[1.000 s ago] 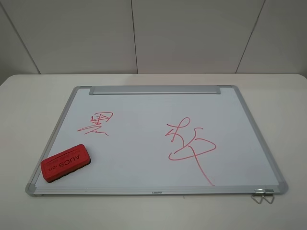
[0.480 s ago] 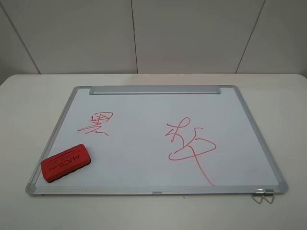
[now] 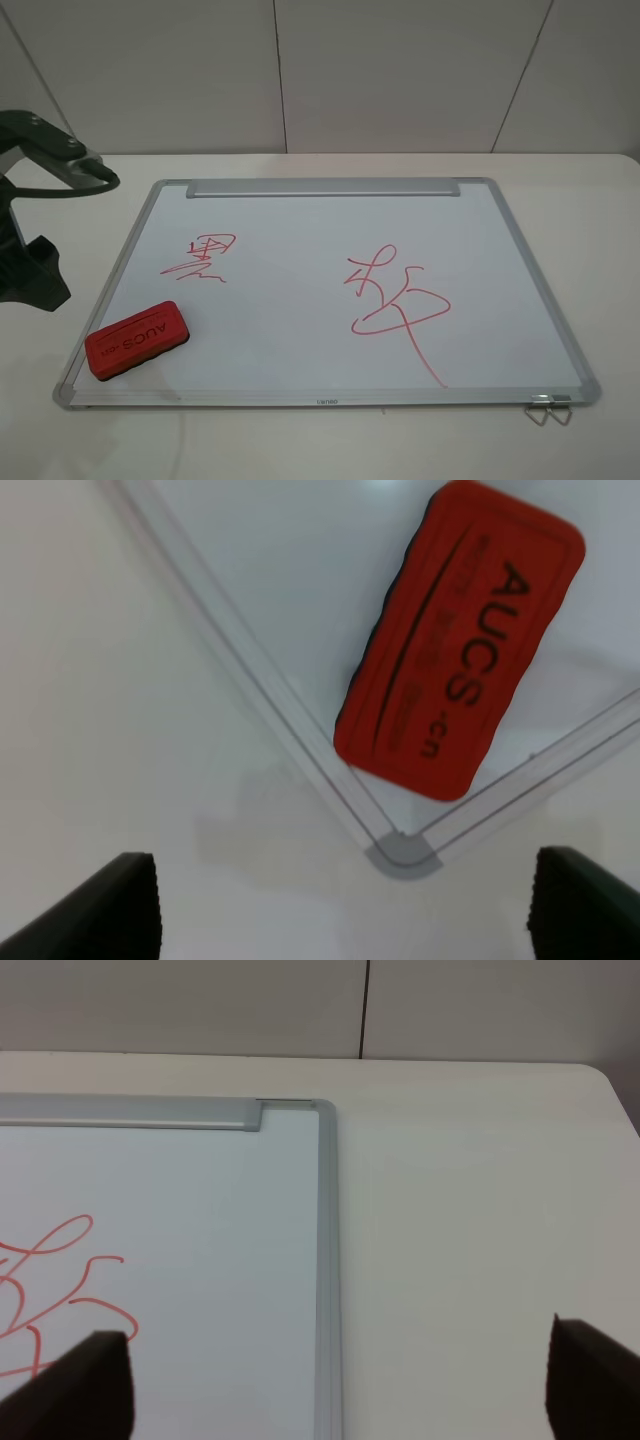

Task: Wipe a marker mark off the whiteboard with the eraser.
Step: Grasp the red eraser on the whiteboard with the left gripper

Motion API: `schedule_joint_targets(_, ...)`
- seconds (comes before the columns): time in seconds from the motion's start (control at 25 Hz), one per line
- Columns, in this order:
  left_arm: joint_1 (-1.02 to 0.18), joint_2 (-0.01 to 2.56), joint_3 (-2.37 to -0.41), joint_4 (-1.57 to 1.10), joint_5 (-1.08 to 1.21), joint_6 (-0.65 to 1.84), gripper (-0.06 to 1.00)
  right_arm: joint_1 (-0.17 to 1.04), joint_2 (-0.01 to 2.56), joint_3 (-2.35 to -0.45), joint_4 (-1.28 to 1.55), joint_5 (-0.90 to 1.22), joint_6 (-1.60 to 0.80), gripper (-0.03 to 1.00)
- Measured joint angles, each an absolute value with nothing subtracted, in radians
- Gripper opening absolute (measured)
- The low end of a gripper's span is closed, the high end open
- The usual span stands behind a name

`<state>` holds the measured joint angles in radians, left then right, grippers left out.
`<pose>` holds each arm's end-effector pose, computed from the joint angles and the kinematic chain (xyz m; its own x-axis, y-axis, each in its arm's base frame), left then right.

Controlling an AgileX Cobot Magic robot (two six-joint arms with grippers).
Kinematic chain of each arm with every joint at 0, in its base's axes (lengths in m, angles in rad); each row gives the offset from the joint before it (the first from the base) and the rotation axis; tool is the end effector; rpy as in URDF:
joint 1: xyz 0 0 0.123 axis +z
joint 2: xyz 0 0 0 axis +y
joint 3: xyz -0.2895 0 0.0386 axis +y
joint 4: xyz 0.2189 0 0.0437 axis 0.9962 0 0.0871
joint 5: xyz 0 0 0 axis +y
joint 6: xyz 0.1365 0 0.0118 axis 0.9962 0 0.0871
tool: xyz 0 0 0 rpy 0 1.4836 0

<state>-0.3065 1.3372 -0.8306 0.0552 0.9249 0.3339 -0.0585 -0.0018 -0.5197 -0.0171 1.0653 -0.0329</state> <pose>0.2057 -0.0588 0.2122 -0.7622 0.6173 -0.1949 0.6059 0.7863 0.1209 0.0012 -0.0021 0.2475 -0.4427 -0.0153 -0.8965 0.0537 0.9976 -0.0435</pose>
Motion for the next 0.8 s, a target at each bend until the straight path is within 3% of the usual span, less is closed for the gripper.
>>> schedule_joint_targets(0.36, -0.456, 1.564, -0.899, 0.057, 0.895, 0.544, 0.74, -0.058, -0.002, -0.52, -0.017, 1.065, -0.033, 0.71)
schedule_joint_targets(0.8, -0.472, 1.625, -0.827, 0.056, 0.757, 0.539, 0.74, -0.058, -0.002, -0.52, -0.017, 1.065, -0.033, 0.71)
